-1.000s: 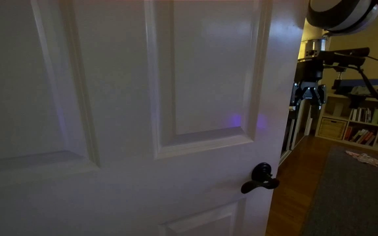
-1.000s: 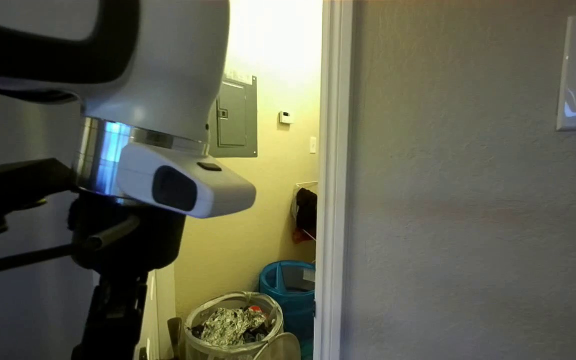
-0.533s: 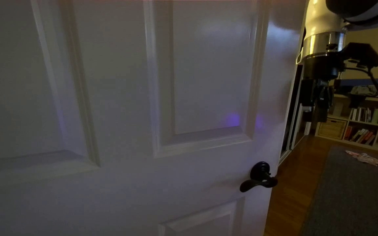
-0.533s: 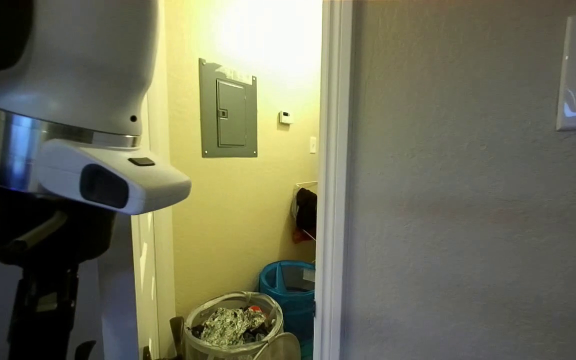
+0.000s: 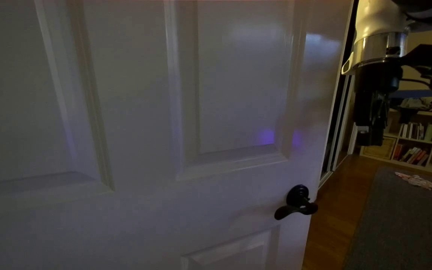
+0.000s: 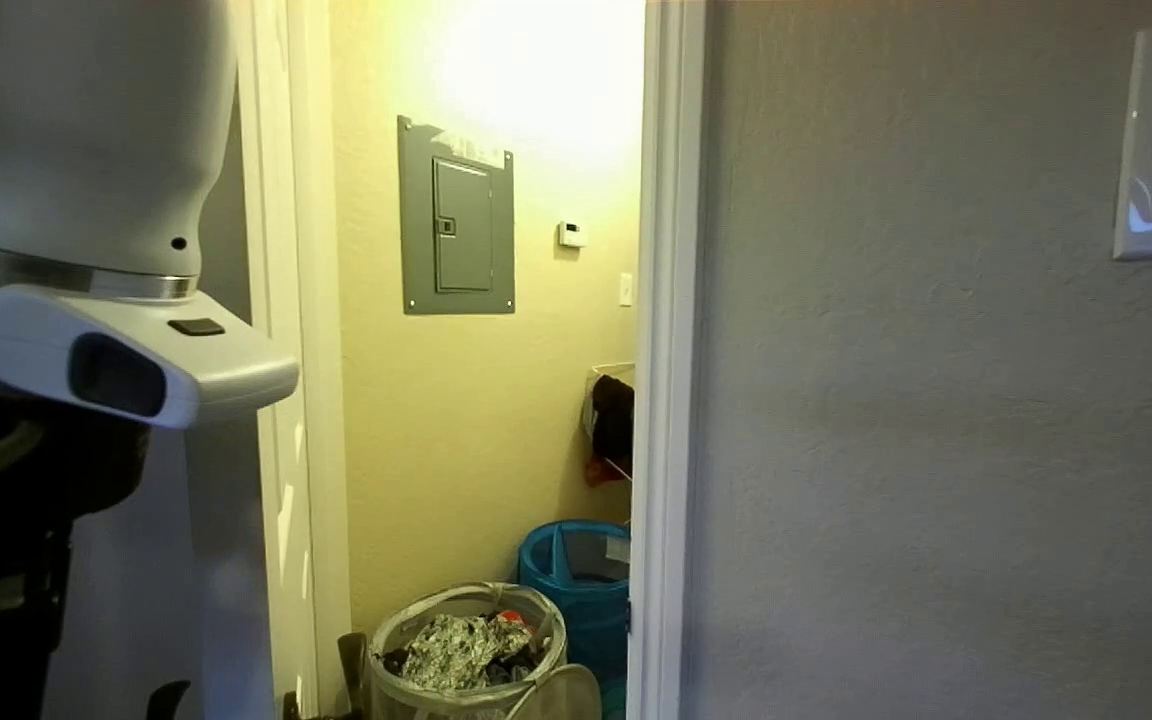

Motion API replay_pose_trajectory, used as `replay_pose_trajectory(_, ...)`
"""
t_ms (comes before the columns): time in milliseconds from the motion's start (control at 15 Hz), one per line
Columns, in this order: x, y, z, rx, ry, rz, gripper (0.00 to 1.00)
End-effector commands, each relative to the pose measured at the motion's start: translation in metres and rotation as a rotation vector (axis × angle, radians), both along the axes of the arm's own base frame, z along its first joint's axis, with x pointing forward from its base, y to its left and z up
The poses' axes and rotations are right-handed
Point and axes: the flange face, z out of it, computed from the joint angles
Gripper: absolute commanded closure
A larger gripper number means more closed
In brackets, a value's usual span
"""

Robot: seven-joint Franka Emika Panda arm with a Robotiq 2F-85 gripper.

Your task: Push the door handle down and open the door

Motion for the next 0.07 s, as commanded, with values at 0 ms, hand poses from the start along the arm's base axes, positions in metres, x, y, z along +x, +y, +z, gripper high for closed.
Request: replay_pose_trajectory(0,0.0008,-0.0010,-0.0005,0.000,0.002,-0.002,0.00)
